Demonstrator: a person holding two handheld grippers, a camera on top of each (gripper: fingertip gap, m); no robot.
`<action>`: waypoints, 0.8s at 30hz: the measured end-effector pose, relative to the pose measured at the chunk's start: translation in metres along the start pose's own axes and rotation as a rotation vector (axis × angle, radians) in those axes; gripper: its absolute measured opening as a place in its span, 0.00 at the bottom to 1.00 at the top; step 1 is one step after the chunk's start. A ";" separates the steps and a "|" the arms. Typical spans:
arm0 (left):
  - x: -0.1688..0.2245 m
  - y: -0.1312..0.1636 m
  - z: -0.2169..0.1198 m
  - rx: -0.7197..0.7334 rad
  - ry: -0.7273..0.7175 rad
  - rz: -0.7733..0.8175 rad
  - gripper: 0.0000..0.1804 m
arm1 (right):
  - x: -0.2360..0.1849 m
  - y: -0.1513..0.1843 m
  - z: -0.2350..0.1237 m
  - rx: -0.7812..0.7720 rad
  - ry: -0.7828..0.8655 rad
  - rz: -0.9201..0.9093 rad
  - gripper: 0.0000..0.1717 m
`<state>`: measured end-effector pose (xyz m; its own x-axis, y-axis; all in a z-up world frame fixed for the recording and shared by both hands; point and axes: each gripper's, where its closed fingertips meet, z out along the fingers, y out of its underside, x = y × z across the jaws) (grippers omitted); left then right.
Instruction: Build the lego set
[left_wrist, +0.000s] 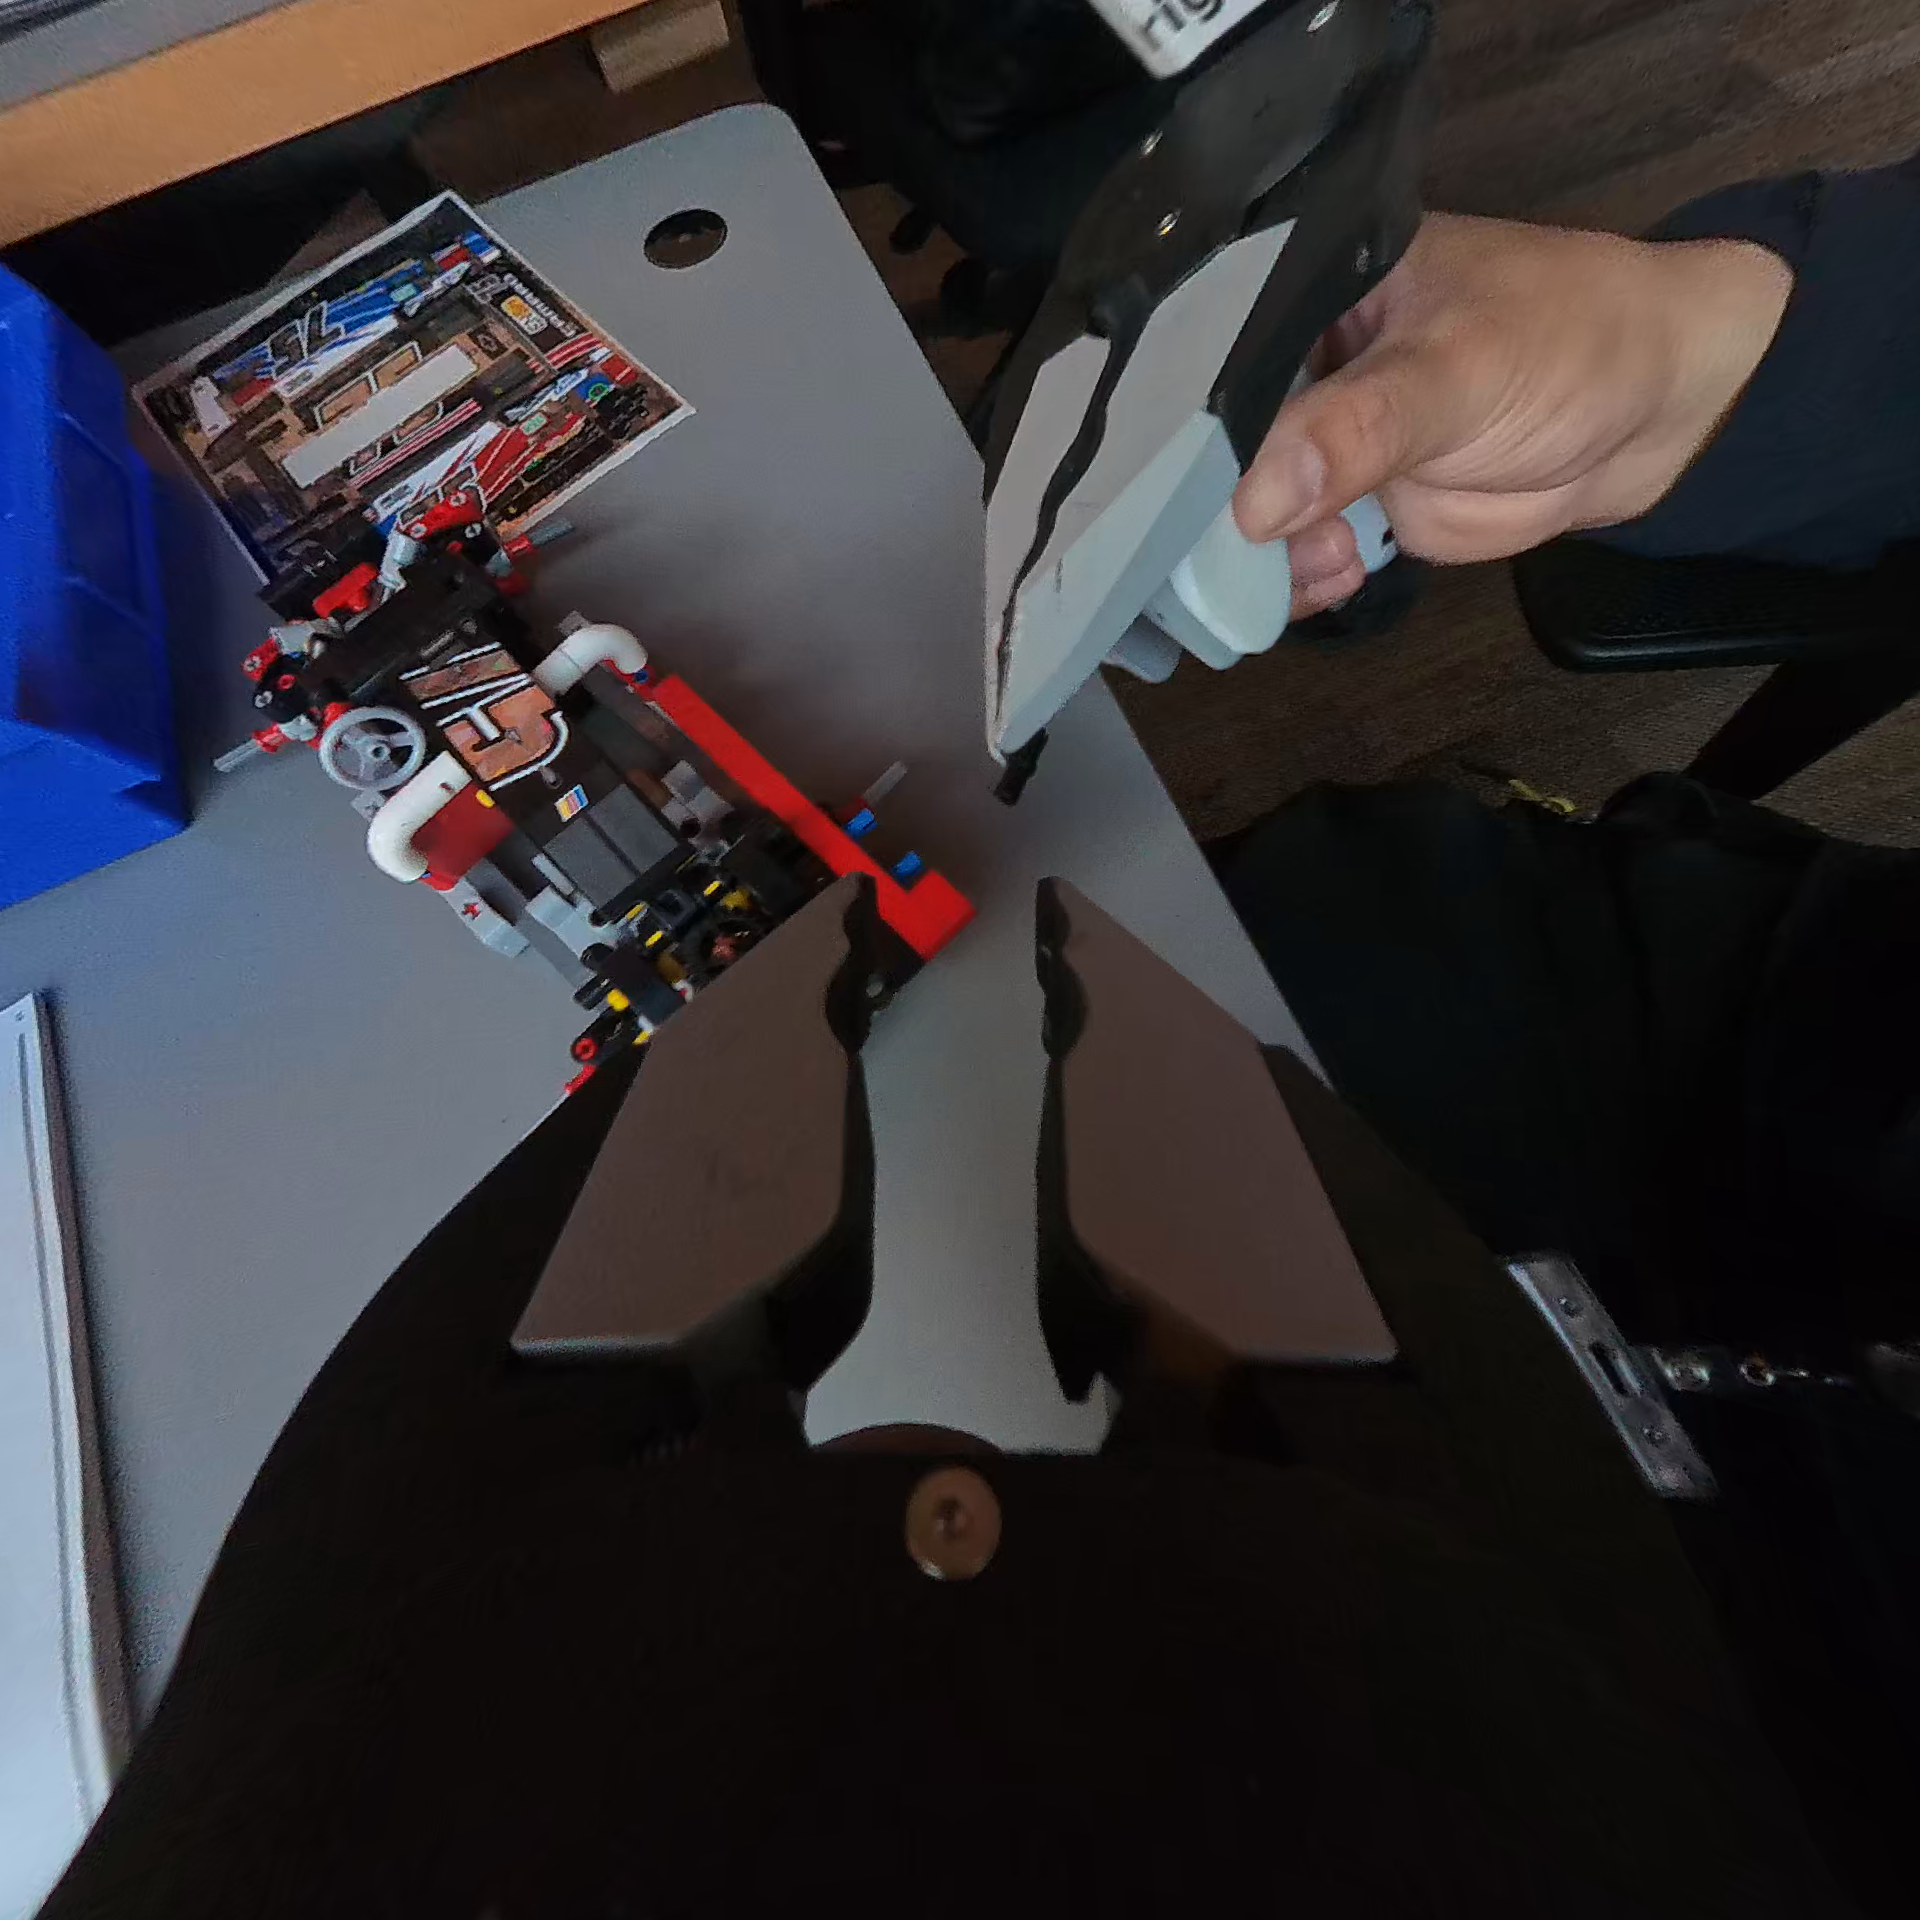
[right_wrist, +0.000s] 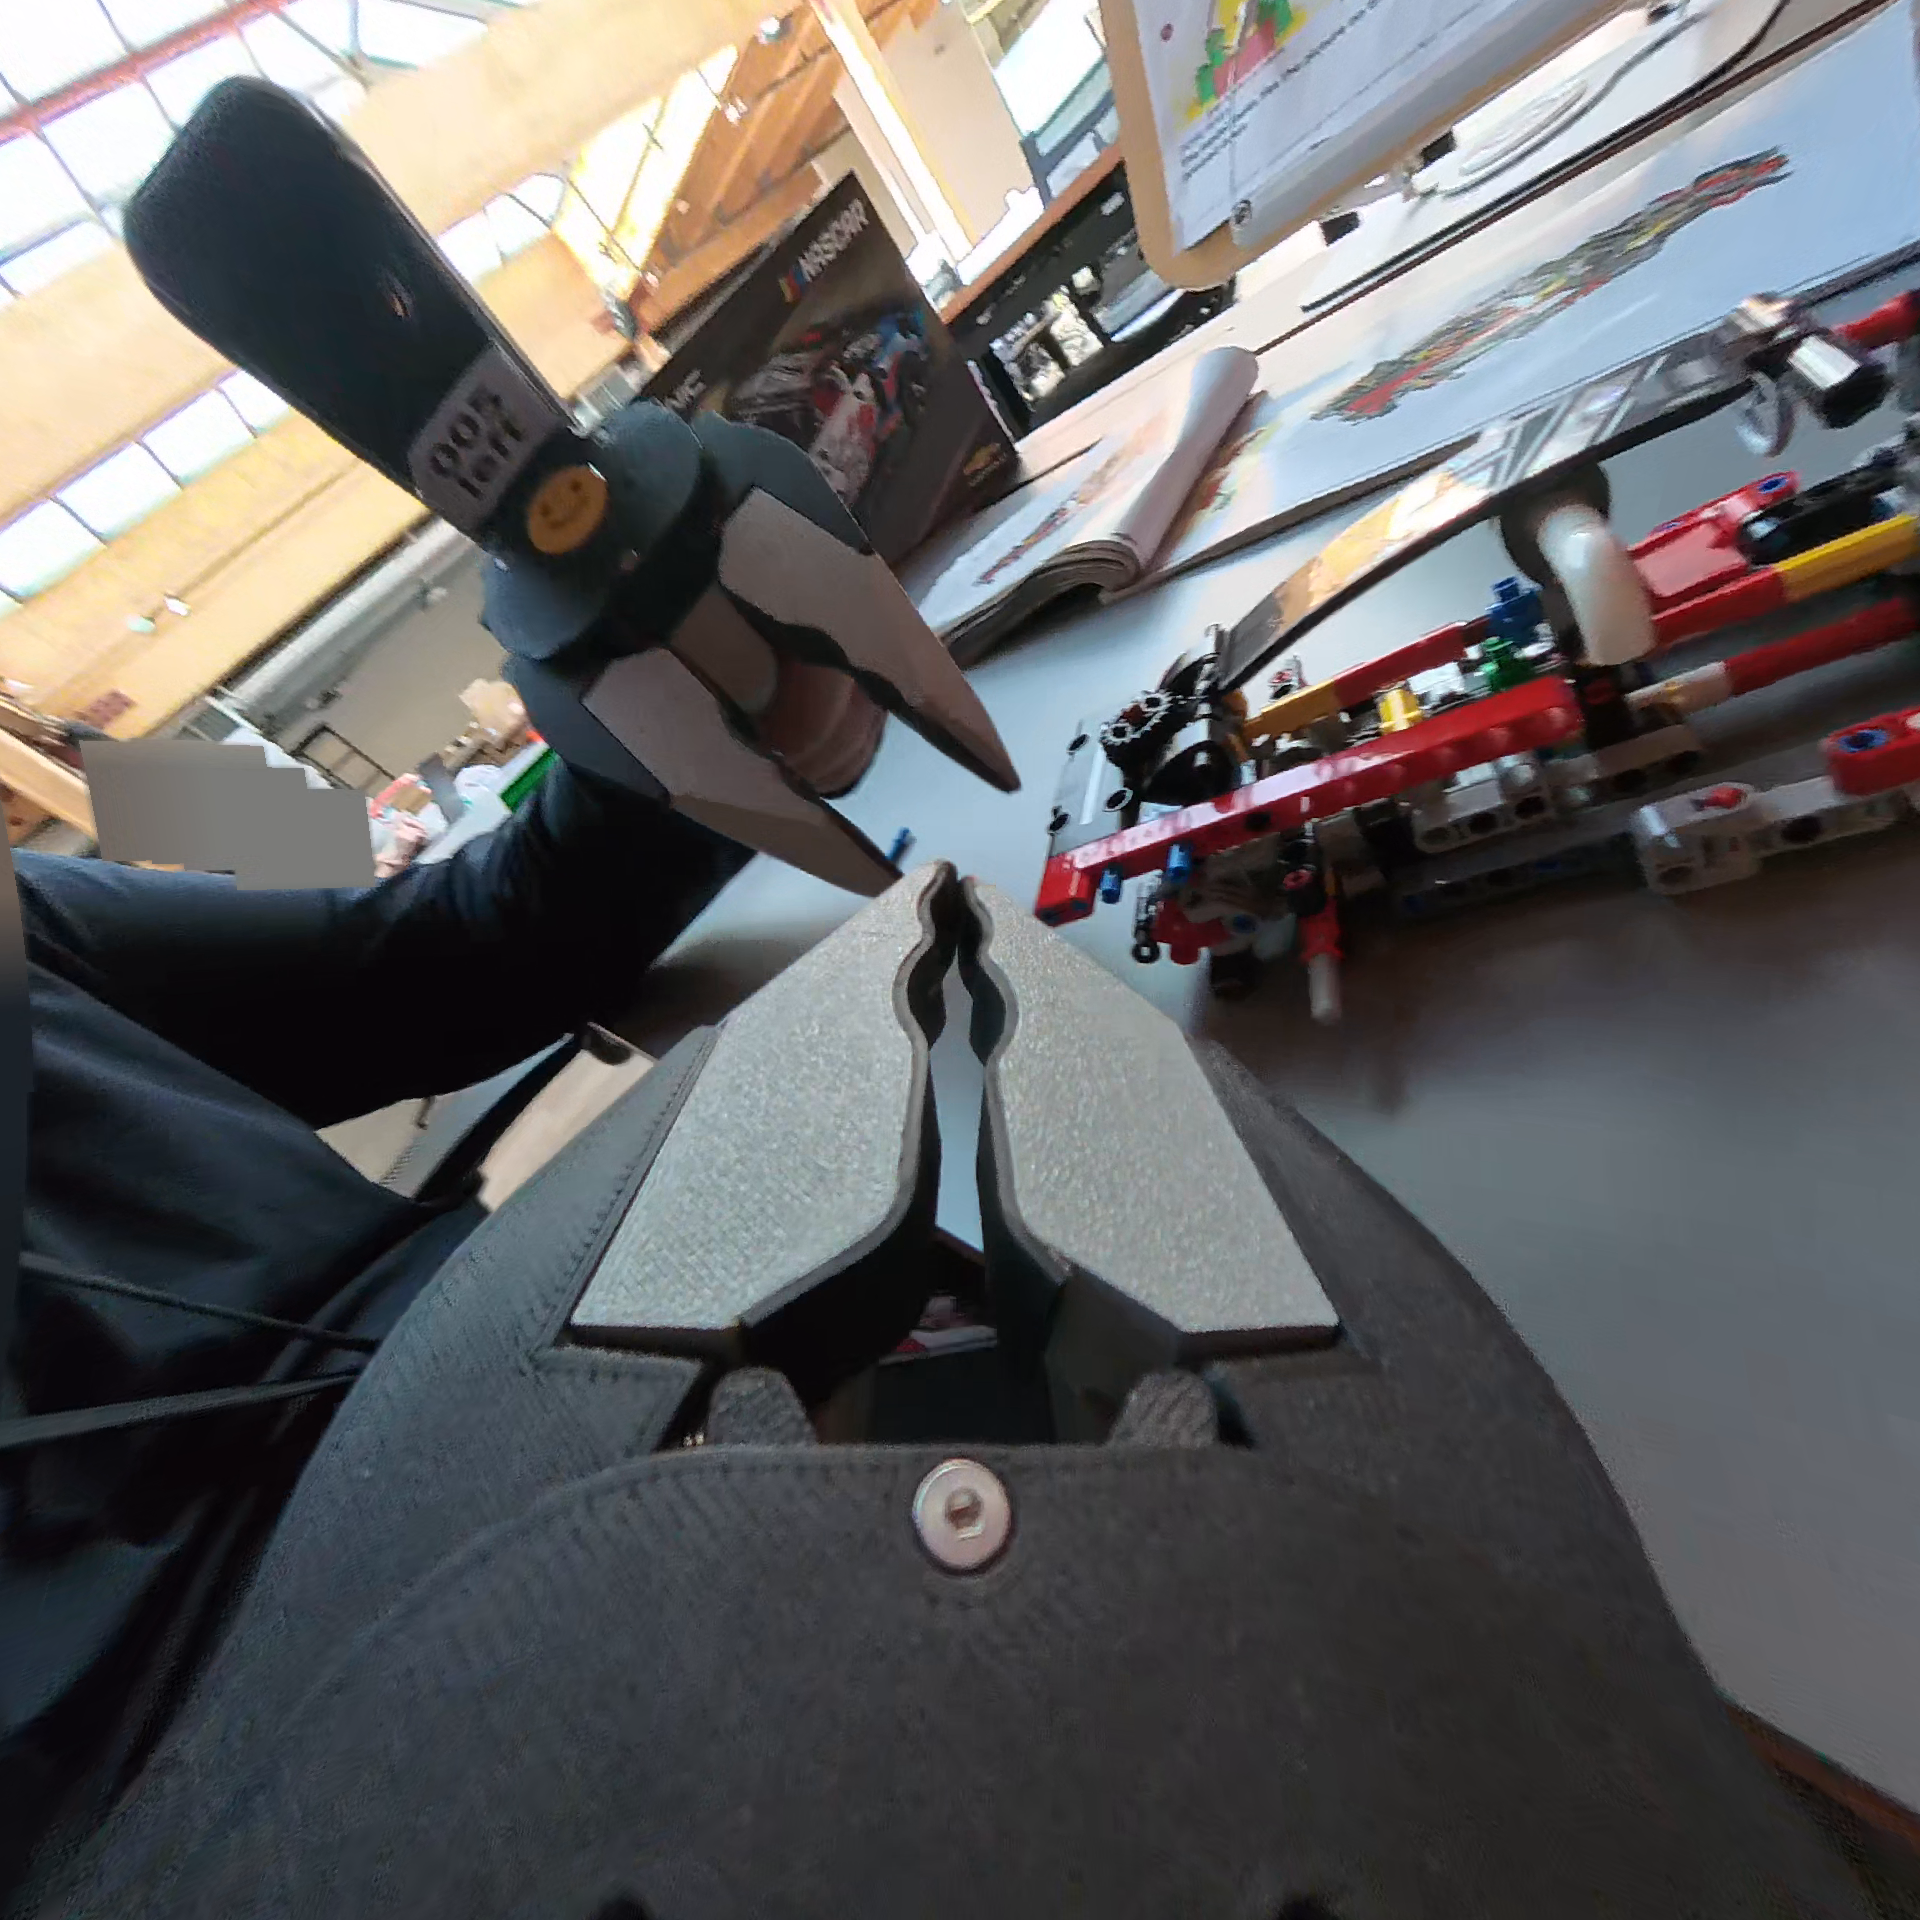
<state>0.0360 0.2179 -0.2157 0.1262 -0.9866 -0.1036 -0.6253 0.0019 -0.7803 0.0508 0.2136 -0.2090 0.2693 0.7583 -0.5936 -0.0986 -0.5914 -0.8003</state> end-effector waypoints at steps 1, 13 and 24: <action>0.003 -0.002 0.001 0.014 0.011 0.006 0.14 | -0.003 -0.001 0.001 0.010 -0.026 0.026 0.00; 0.014 -0.011 0.006 0.063 0.000 0.097 0.07 | -0.008 0.001 0.007 0.013 -0.103 0.108 0.00; 0.020 -0.010 0.008 0.054 -0.022 0.209 0.01 | -0.011 0.004 0.004 -0.038 -0.113 0.032 0.00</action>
<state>0.0511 0.1991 -0.2144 0.0157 -0.9599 -0.2798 -0.5975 0.2153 -0.7724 0.0434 0.2040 -0.2062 0.1572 0.7636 -0.6263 -0.0689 -0.6242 -0.7783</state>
